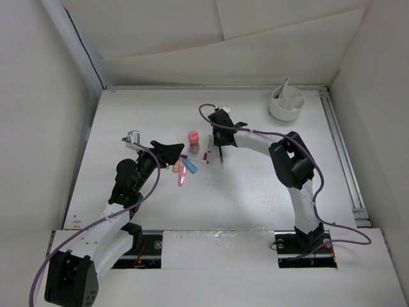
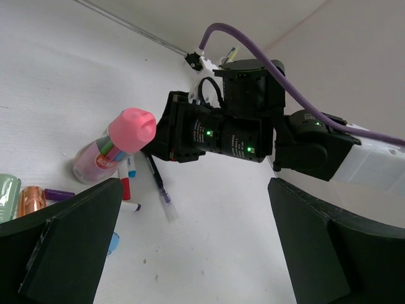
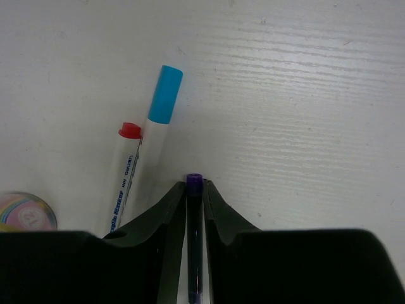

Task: Sort the stationery into containers
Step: Pick up the pen from the center of the board.

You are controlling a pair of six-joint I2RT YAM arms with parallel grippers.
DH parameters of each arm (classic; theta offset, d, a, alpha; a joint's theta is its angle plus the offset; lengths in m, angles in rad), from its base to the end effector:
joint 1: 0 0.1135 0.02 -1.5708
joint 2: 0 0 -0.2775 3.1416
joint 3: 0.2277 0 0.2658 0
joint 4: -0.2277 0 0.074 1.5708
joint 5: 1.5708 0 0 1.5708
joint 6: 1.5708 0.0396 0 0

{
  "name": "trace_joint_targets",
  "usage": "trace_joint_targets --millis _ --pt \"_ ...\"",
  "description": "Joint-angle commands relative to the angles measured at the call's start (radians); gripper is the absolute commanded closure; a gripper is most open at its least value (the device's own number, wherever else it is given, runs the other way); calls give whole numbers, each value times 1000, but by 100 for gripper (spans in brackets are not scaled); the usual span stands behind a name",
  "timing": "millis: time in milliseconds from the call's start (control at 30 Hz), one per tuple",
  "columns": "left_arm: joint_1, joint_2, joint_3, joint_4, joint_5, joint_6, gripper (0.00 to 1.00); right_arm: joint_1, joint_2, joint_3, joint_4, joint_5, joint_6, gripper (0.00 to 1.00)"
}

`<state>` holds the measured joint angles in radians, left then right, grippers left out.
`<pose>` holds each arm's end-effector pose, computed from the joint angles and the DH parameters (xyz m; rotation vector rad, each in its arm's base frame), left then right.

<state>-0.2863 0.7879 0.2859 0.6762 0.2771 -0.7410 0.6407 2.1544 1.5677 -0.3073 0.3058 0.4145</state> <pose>0.1797 -0.0642 0.2576 -0.0931 1.4831 -1.0361 0.4014 0.2844 0.1646 -0.1420 2.4075 0.1060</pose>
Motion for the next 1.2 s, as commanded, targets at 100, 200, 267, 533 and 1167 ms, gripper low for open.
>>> trace_joint_targets --millis 100,200,267,533,1167 --pt "-1 -18 29 31 13 14 0 -15 25 31 -53 26 -26 68" --pt "-1 -18 29 31 13 14 0 -24 25 31 -53 26 -26 73" --pt "-1 -18 29 31 13 14 0 -24 25 31 -53 16 -36 82" --pt "-1 -18 29 31 13 14 0 -79 -109 -83 60 -43 -46 100" --pt "-1 -18 29 22 -15 14 0 -282 -424 -86 531 143 -281 100"
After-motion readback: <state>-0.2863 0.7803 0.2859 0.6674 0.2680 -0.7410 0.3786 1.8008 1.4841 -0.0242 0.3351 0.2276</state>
